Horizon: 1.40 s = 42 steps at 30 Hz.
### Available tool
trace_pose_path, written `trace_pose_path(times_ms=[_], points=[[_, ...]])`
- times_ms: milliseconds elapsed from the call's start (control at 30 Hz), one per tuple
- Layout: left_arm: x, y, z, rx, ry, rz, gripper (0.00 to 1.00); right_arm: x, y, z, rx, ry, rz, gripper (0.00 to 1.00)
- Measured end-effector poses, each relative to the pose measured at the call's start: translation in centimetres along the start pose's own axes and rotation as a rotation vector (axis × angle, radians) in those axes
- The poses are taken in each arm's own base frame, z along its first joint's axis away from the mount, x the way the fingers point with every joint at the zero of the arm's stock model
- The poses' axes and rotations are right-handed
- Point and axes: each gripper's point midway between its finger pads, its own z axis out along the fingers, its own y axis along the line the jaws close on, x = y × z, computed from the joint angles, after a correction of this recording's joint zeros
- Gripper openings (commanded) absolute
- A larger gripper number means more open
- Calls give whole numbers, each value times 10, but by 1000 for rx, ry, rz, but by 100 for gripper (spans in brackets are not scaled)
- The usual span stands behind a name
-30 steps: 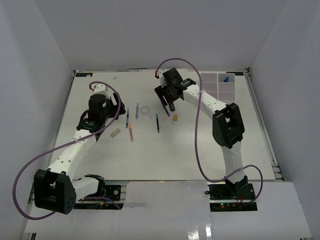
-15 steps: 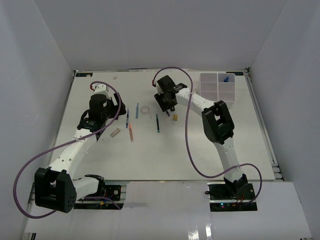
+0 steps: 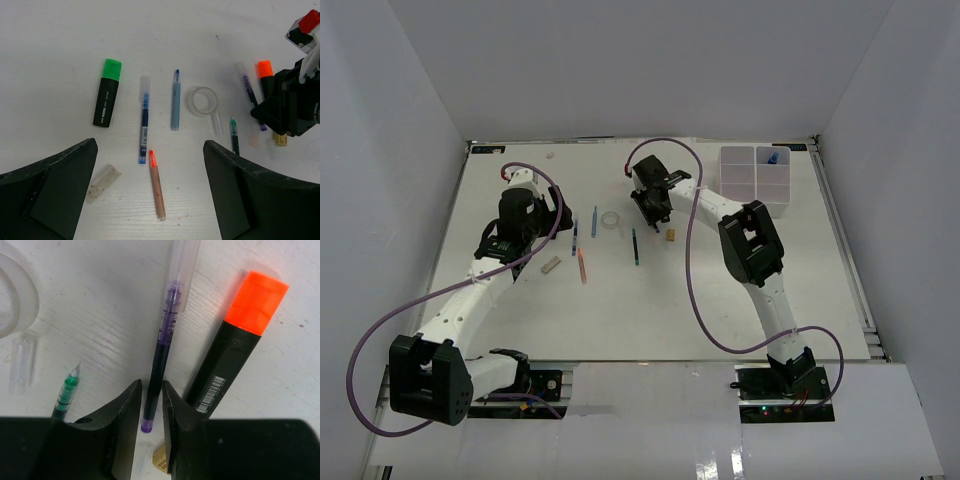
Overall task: Sort the stationery into containers
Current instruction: Pick up the pen from the center of the board, then place the pen in the storage box.
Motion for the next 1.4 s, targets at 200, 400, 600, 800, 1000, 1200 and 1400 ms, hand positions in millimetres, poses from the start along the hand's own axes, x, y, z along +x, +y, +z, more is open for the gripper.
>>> trace_pose_path(times_ms=[200,400,600,800,1000,1200,1400], points=[[0,-1,0,4,1,0,98,-1,-1,1,7,-4,4,17],[1,-7,0,35,14,-18,98,-3,-2,1,7,-11,7,8],[-5,-33,-4,147,34,-93,98,-18,5,-12,-34,-72,18,8],[-20,-67,-15,303,27,-194,98,-49,26,-119,-175,-354,81,8],[-30,-109,-30,463,9,-239,98,-80,50,-233,-320,-757,98,8],[-37,-165,-53,633,-44,-211,93,-55,74,-236,-416,-832,121,8],[-48,-197,-68,724,-121,-201,85,-35,78,-226,-440,-830,155,8]])
